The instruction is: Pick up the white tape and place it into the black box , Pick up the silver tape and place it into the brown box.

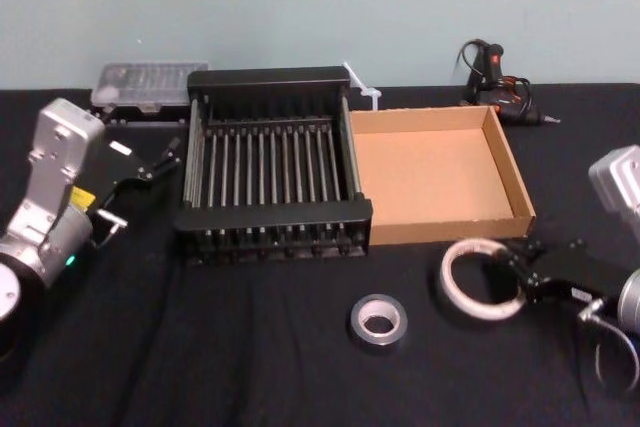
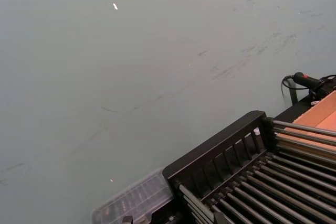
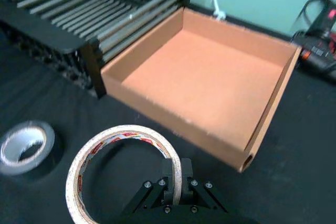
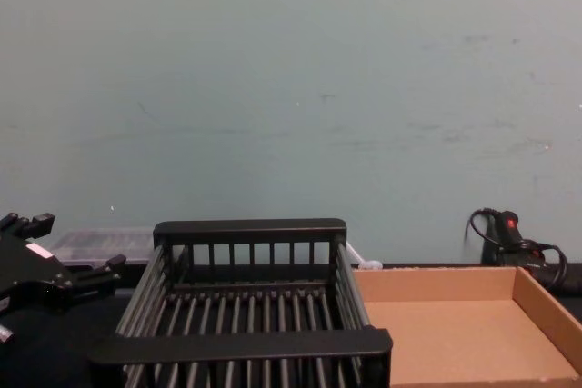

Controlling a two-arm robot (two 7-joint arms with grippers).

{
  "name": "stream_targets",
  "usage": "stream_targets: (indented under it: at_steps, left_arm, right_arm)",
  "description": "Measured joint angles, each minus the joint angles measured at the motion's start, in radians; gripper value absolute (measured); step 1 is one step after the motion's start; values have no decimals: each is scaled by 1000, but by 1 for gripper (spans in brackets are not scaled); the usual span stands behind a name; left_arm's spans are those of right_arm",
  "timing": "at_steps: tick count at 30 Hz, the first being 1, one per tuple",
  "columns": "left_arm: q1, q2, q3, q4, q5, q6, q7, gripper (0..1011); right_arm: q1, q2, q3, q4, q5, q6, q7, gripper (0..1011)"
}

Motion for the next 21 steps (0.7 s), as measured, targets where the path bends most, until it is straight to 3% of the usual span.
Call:
stream_targets:
  at_steps: [12,21]
  left_arm:
    - [0,0,0,0,0,0,0,1001]
    - [0,0,0,0,0,0,0,1001]
  right_arm:
    - [111,-56,-26,13,-23,19,-45,98]
    - [256,-137,-84,107,-60,21,-39,98]
